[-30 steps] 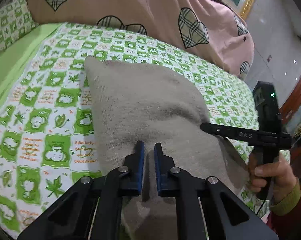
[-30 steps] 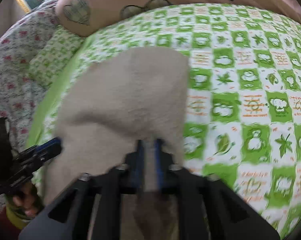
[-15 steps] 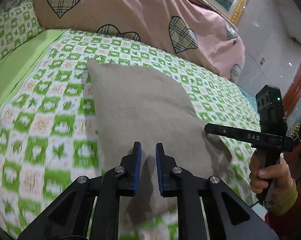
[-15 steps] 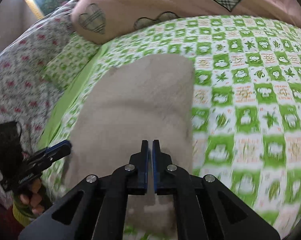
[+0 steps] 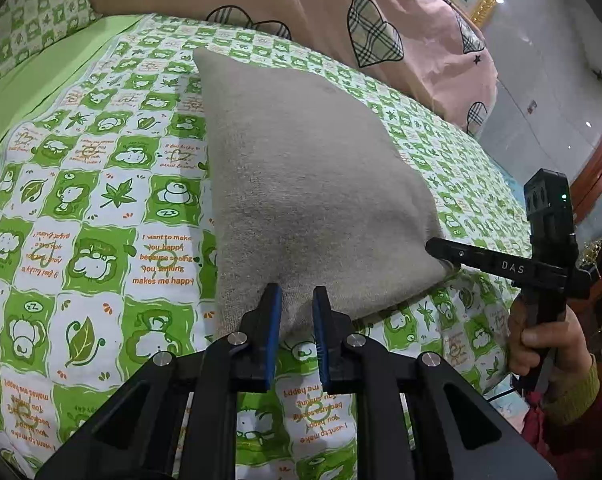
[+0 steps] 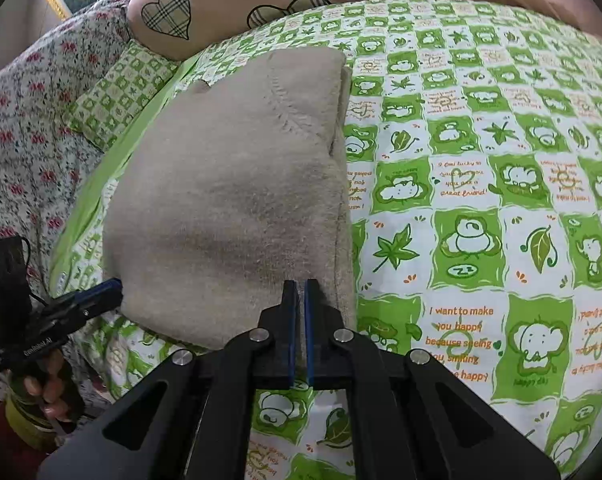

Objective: Fold small clothes

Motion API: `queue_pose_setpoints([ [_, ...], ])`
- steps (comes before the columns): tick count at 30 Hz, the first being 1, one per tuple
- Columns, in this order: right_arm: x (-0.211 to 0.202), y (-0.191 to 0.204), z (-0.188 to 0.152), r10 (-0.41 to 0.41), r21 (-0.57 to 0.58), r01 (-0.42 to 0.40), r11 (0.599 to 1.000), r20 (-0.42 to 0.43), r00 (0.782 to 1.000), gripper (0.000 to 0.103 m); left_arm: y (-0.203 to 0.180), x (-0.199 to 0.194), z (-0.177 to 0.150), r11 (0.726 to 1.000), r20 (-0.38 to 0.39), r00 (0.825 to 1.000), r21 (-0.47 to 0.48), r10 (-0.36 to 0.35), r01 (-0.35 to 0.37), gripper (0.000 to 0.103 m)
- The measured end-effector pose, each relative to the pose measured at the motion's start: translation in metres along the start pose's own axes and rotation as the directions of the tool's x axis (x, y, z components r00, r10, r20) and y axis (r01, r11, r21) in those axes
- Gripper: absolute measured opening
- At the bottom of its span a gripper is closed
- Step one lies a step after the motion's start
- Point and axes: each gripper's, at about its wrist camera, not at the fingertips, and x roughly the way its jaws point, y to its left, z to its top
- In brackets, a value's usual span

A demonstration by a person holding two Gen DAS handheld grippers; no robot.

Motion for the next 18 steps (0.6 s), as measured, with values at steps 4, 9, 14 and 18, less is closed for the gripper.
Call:
queue_pose_setpoints([
  [4, 0.001, 0.000, -0.001, -0.002, 0.000, 0.002, 1.000, 0.010, 1.000, 0.004, -0.002, 0.000, -0.001, 1.000, -0.002, 1.000, -0.011, 0.024, -0.024, 0.015],
  [9, -0.001, 0.000, -0.005, -0.007, -0.003, 0.007, 1.000, 0.018, 1.000, 0.004, -0.006, 0.002, -0.001, 0.999, -0.010, 0.999, -0.016, 0.045, -0.045, 0.016],
  [14, -0.005, 0.002, -0.008, -0.013, -0.002, 0.013, 1.000, 0.016, 1.000, 0.004, -0.005, -0.002, -0.001, 0.998, -0.013, 0.998, -0.028, 0.056, -0.056, 0.016],
  [18, -0.013, 0.003, -0.014, -0.023, 0.007, 0.023, 1.000, 0.011, 1.000, 0.004, -0.010, -0.008, -0.004, 0.996, -0.021, 0.996, -0.018, 0.084, -0.084, 0.020],
])
